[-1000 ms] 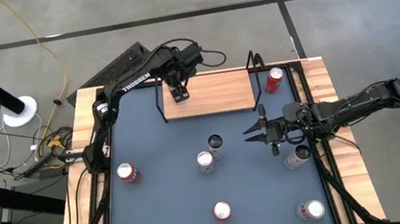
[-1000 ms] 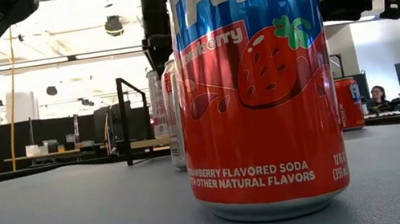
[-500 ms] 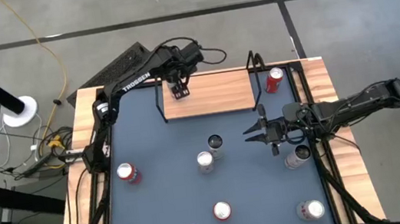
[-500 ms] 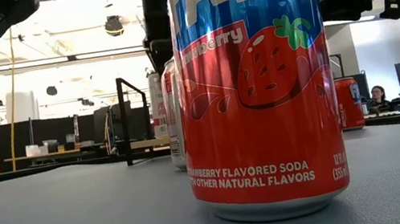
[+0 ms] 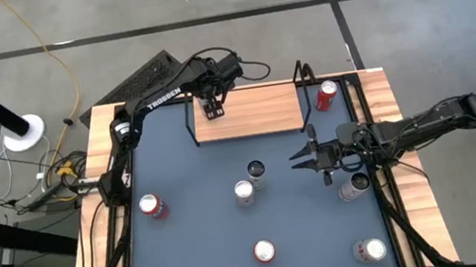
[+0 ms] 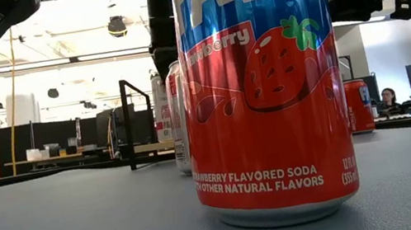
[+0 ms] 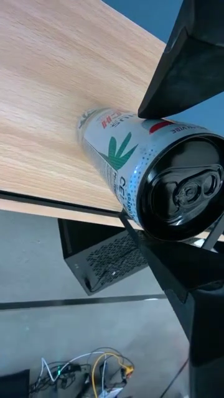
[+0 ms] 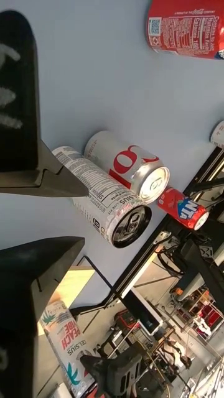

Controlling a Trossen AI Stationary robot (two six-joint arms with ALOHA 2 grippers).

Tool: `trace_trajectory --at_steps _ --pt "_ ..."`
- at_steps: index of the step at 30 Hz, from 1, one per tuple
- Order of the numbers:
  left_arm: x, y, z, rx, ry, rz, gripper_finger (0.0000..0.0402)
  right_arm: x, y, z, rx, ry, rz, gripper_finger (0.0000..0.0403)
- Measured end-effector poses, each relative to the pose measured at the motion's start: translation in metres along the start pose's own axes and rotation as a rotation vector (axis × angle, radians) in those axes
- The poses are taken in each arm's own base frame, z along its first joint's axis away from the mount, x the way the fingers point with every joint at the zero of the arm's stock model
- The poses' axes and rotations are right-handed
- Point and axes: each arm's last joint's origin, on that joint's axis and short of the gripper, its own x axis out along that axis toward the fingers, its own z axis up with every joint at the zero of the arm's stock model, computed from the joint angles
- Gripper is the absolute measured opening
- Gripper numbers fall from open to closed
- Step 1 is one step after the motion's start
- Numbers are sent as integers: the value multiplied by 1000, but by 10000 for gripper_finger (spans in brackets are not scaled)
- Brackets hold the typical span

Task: Place canned beverage on shelf
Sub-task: Put the top white-pink soda can on the shelf

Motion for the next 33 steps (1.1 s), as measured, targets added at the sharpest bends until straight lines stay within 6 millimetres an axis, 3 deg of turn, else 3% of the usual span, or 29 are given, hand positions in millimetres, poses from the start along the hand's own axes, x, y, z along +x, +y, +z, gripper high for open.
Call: trace_trajectory --at_steps 5,15,33 --pt "0 -1 -2 11 17 -8 305 0 0 0 0 0 0 111" --pt "-1 -2 -3 27 30 -14 239 0 0 0 0 0 0 111" --pt "-1 -1 7 57 -67 9 237 0 0 0 -1 -4 -3 111"
